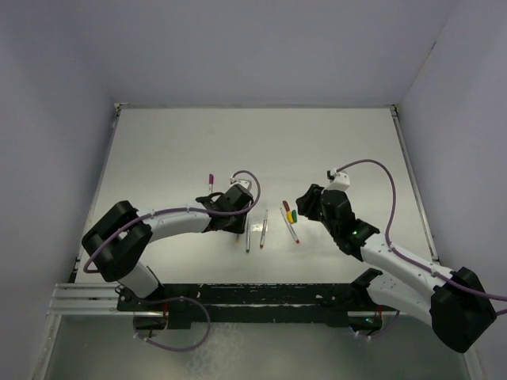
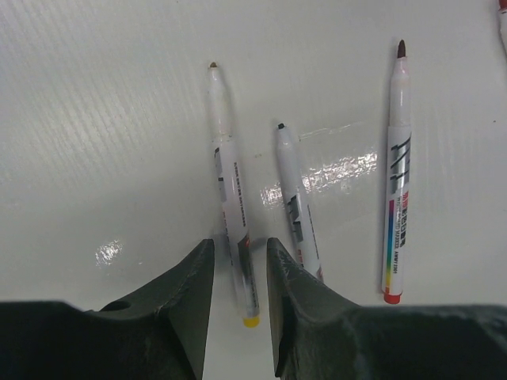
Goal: Insert the pens into the pen caps
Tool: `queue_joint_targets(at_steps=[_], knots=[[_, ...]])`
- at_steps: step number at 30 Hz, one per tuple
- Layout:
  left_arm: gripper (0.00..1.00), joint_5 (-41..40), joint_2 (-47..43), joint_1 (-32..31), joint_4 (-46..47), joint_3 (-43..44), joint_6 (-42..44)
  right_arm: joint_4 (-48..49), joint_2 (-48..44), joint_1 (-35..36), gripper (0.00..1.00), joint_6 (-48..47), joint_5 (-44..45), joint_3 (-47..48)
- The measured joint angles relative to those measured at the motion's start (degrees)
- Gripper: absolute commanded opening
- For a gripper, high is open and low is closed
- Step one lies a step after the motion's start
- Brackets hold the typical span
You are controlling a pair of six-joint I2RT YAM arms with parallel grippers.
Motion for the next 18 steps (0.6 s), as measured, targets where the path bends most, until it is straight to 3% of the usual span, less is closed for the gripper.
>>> queue_joint_targets(at_steps=[18], knots=[[0.27,-3.7,3.0,-0.1,-1.8,2.1,-2.3,0.3,-2.3,0.0,0.48,1.0,-1.3,-0.1]])
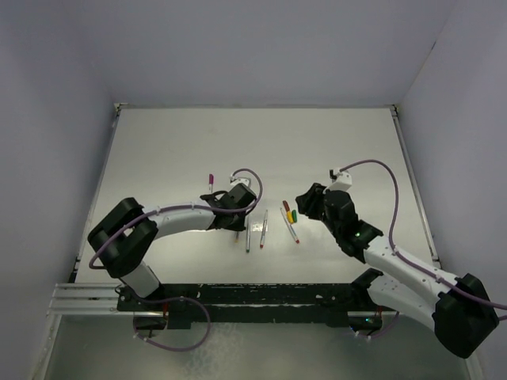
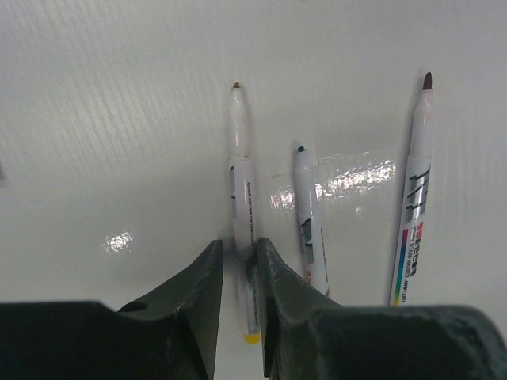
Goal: Insert the pens into the pen caps
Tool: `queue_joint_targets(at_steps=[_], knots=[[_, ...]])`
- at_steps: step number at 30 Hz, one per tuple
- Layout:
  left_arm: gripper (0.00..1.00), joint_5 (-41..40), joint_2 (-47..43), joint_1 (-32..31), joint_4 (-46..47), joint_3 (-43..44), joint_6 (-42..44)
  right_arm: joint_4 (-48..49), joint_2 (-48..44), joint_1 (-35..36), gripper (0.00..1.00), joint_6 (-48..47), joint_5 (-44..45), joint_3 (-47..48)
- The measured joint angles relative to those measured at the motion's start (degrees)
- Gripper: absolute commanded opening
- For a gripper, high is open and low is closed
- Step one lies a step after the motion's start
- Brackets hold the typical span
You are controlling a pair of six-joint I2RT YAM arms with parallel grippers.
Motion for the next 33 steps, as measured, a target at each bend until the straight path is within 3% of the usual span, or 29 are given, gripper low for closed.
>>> queue_joint_targets(at_steps=[28,33], knots=[[0.23,-3.3,4.3,-1.5,-8.6,5.7,-4.2,-1.7,-6.5,0.0,0.46,2.1,0.2,0.0],[0.16,-3.4,4.7,-1.6,-9.3,6.1,-4.2,-1.7,-6.9,0.0,0.46,2.4,0.2,0.0]])
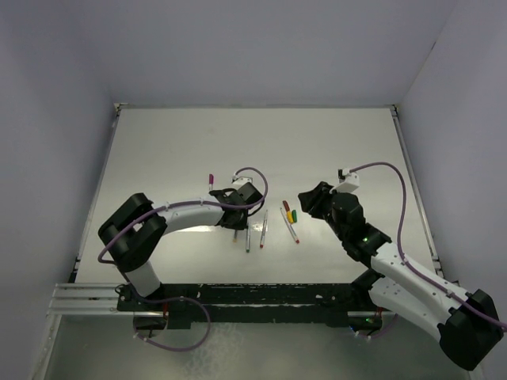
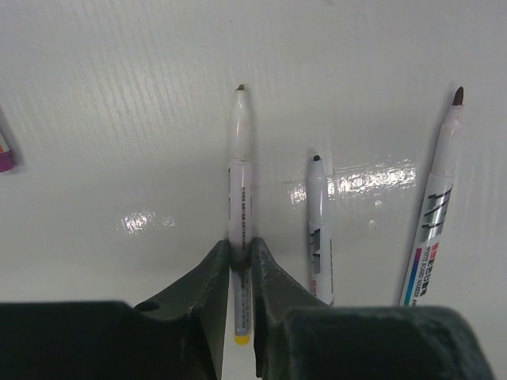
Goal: Insert the pens into the pen caps
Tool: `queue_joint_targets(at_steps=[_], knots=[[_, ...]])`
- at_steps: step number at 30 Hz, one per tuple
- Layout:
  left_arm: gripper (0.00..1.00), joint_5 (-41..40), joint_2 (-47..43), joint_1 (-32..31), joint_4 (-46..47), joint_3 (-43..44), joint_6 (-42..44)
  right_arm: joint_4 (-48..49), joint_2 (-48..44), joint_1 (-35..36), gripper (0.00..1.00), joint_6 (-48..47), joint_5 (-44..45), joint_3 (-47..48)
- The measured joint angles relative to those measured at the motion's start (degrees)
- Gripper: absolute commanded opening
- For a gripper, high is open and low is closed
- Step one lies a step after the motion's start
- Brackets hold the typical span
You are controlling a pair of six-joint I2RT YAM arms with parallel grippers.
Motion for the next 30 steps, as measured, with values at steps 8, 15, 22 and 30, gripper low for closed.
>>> queue_joint_targets(at_steps=[8,15,22,30], knots=[[0.00,0.0,0.4,-0.3,-0.5,0.0,0.0,0.0,-0.7,0.0,0.44,0.1,0.0,0.0],[0.00,0.2,0.3,-0.6,0.4,-0.9,0.1,-0.4,-1.6,0.0,0.39,0.1,0.0,0.0],[0.00,1.3,-2.3,-0.6,3.6,-3.5,0.5,-2.9,-0.8,0.0,0.32,-1.3,-0.2,0.1],[0.00,4.7,-6.6,-0.7,1.0,-6.0,0.4,-5.5,6.9,0.3,0.27,-4.1,-2.3,1.8]])
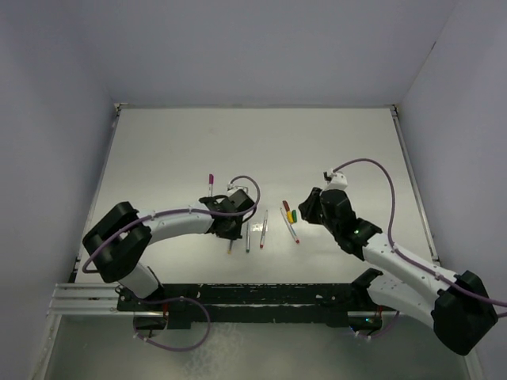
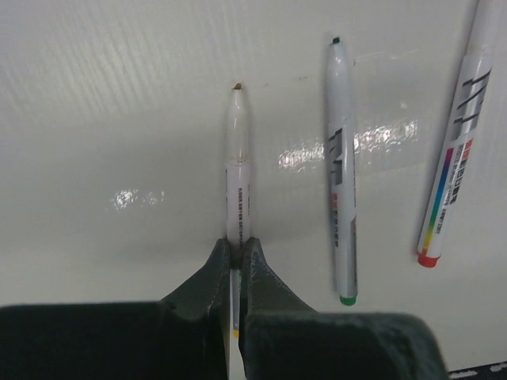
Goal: Insert the pens into the pen caps
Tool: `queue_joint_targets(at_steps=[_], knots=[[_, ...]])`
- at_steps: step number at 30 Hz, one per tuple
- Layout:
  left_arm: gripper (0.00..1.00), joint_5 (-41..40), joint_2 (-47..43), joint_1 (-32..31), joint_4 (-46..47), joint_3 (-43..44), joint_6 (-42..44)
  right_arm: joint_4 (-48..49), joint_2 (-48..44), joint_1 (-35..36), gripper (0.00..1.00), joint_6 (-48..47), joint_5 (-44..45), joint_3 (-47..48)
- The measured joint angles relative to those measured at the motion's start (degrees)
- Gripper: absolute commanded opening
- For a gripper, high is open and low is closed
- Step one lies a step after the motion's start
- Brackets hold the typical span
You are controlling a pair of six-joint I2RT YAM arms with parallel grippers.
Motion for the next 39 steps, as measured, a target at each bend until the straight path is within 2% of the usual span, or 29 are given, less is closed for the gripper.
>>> queue_joint_targets(at_steps=[9,22,39], knots=[[0.00,2.2,-6.7,0.0,-8.9,-0.1,0.0,-0.7,9.0,5.3,0.24,-1.6,-1.0,3.3],[0.00,7.1,-21.9,0.0,-9.4,-2.7,0.1,-4.5,17.6,7.4,0.21,-1.3,2.4,8.9],[0.00,11.7,-24.3,0.0,-7.9,-8.9,0.0,-5.8,27.4,7.4,0.18,-2.2,4.0,12.7]])
